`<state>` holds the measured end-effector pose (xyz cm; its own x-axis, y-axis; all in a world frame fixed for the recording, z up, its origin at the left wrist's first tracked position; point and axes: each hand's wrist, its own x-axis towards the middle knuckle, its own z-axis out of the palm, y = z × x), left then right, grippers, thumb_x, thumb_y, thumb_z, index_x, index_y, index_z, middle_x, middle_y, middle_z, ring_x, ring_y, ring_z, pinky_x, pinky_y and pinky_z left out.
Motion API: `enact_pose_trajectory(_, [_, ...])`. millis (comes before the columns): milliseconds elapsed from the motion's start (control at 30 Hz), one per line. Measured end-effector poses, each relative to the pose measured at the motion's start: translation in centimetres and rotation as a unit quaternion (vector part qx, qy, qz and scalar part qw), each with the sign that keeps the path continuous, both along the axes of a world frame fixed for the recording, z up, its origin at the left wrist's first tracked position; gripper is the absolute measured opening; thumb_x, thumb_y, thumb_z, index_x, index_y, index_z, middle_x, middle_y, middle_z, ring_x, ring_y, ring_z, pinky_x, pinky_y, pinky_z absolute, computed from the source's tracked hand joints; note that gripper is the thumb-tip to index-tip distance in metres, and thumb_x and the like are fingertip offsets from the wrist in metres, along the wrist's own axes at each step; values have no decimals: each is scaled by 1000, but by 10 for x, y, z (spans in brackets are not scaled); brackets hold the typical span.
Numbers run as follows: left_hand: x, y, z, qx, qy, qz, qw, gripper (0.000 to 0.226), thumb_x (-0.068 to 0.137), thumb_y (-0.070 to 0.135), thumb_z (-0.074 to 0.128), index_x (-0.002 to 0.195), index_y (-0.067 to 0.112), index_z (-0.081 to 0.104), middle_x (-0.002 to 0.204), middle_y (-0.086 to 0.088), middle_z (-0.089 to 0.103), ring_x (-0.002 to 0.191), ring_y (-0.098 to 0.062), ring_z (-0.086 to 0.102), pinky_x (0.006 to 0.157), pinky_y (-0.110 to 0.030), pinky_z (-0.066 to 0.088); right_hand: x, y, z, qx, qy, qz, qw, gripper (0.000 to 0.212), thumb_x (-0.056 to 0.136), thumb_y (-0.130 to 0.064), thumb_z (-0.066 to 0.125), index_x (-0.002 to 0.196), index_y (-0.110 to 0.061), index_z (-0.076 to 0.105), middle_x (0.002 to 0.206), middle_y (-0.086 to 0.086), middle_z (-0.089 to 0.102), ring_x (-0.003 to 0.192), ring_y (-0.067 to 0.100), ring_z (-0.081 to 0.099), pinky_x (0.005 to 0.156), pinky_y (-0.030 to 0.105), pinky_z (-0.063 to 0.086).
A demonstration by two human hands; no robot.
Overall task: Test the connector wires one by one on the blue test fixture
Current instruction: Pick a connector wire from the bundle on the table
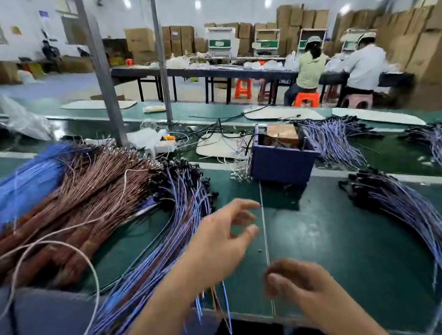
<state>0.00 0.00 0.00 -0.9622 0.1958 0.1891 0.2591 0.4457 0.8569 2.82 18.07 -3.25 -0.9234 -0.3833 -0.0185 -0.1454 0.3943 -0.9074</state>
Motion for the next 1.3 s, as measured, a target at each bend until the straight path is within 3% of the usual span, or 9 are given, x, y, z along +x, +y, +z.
enact_pose_trajectory(100, [-58,-9,-11,-219,-3,251,943,82,90,47,56,151,26,6,156,-16,14,144,-34,10,116,-42,12,-41,-13,0,0,38,-88,995,27,91,-3,59,76,-24,67,71,-3,72,70,8,67,69,26,52])
enact_pose_trajectory(200, [-79,-16,-34,-346,-97,271,893,111,83,64,55,140,33,-35,151,-18,-31,141,-47,-12,110,-64,11,-81,-45,1,-12,47,-111,993,25,89,-3,60,79,-25,65,74,3,72,75,19,68,77,39,55])
enact_pose_trajectory(367, [-86,-40,-68,-443,-9,260,858,93,93,41,50,146,29,-25,153,-14,-30,141,-33,21,92,-41,47,-145,-97,-4,-19,92,-98,991,16,89,-4,58,91,-17,67,80,-1,68,76,15,63,76,27,53])
enact_pose_trajectory(733, [-87,-53,-70,-476,-10,263,839,111,86,37,58,129,41,-44,148,-1,-42,147,-30,-1,107,-41,36,-203,-127,-19,17,36,-74,996,12,85,-23,70,88,-12,73,85,4,73,81,17,65,78,29,50])
enact_pose_trajectory(800, [-86,-48,-64,-487,0,287,825,107,83,52,60,143,38,-28,151,-10,-37,143,-40,-14,116,-50,14,-200,-122,-15,-72,-4,-95,993,7,87,-19,67,80,-17,67,73,-1,67,69,14,60,66,27,49])
enact_pose_trajectory(867, [-88,-41,-53,-471,75,296,828,84,76,47,71,147,23,34,158,-19,2,143,-45,0,113,-58,14,-199,-110,-8,-199,-65,-97,973,13,91,-15,62,79,-18,58,67,0,61,52,11,53,46,22,41])
enact_pose_trajectory(933, [-92,-31,-47,-393,201,269,856,31,73,24,80,101,14,72,148,-17,38,140,-40,25,109,-59,26,-199,-95,6,-319,-110,-96,936,14,97,-12,53,84,-15,50,65,6,65,41,12,52,37,19,37])
enact_pose_trajectory(1100, [-92,-11,-9,-58,16,137,989,23,93,12,58,74,23,65,74,8,71,57,-5,60,61,-18,44,-207,-39,43,-463,-87,-189,861,14,101,-7,42,87,-11,44,58,7,67,40,14,58,39,20,46])
enact_pose_trajectory(1300, [-84,-54,32,66,-222,-29,972,22,84,30,59,81,12,72,62,-8,65,43,-11,40,41,-16,31,-194,45,34,-491,-107,-348,791,15,98,-7,50,84,-14,48,52,3,65,41,9,60,43,15,49])
